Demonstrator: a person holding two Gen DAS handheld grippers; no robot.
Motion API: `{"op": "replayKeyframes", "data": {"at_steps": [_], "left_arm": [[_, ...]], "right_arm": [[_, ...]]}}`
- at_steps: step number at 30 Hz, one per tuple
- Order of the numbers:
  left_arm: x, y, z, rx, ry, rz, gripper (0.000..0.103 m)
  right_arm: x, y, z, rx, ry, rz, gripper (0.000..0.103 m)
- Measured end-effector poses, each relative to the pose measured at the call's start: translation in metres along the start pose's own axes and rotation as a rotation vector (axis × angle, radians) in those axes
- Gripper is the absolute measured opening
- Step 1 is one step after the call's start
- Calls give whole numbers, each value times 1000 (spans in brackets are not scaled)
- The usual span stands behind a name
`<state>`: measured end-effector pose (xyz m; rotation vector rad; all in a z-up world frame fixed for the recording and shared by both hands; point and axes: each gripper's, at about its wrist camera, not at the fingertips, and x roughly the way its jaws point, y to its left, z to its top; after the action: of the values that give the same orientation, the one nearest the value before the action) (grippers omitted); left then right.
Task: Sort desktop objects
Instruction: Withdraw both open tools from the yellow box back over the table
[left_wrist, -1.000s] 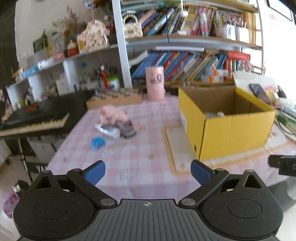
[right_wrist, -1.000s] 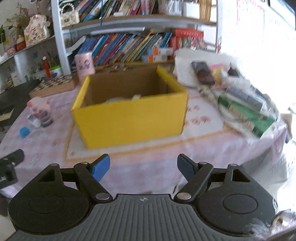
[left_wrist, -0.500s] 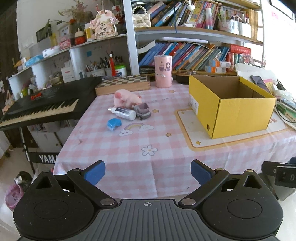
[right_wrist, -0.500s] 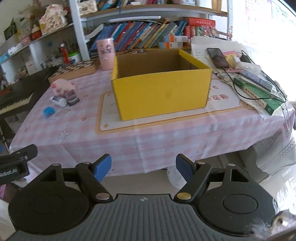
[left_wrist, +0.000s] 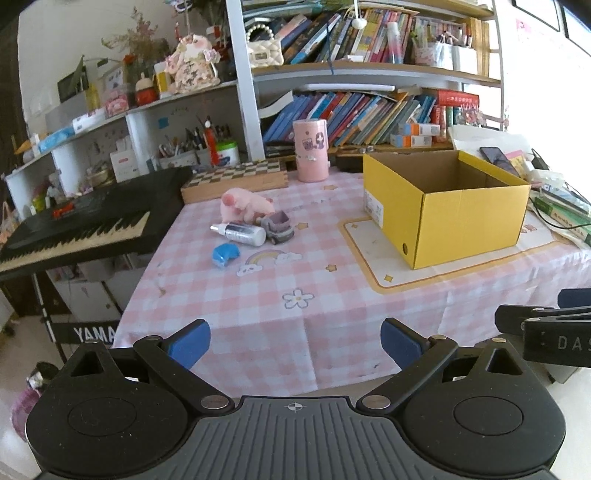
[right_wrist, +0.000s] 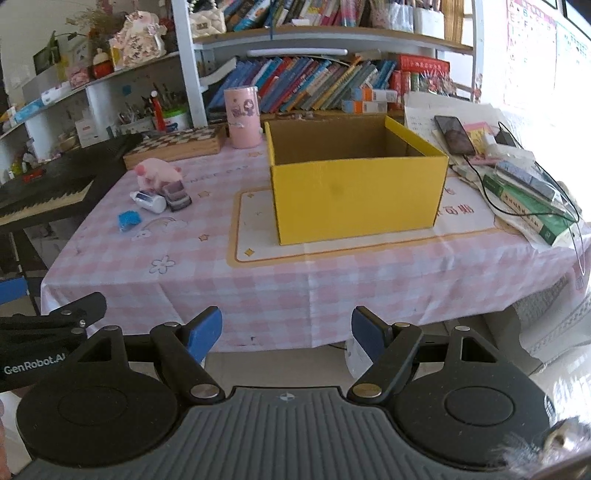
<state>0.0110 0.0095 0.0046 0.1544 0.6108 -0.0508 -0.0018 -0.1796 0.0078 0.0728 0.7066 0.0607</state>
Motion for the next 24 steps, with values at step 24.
{"op": "replayKeyframes", "data": {"at_steps": [24], "left_arm": [[-6, 39, -13, -71, 30, 93, 100]], "right_arm": [[14, 46, 1, -113, 36, 93, 76]]}}
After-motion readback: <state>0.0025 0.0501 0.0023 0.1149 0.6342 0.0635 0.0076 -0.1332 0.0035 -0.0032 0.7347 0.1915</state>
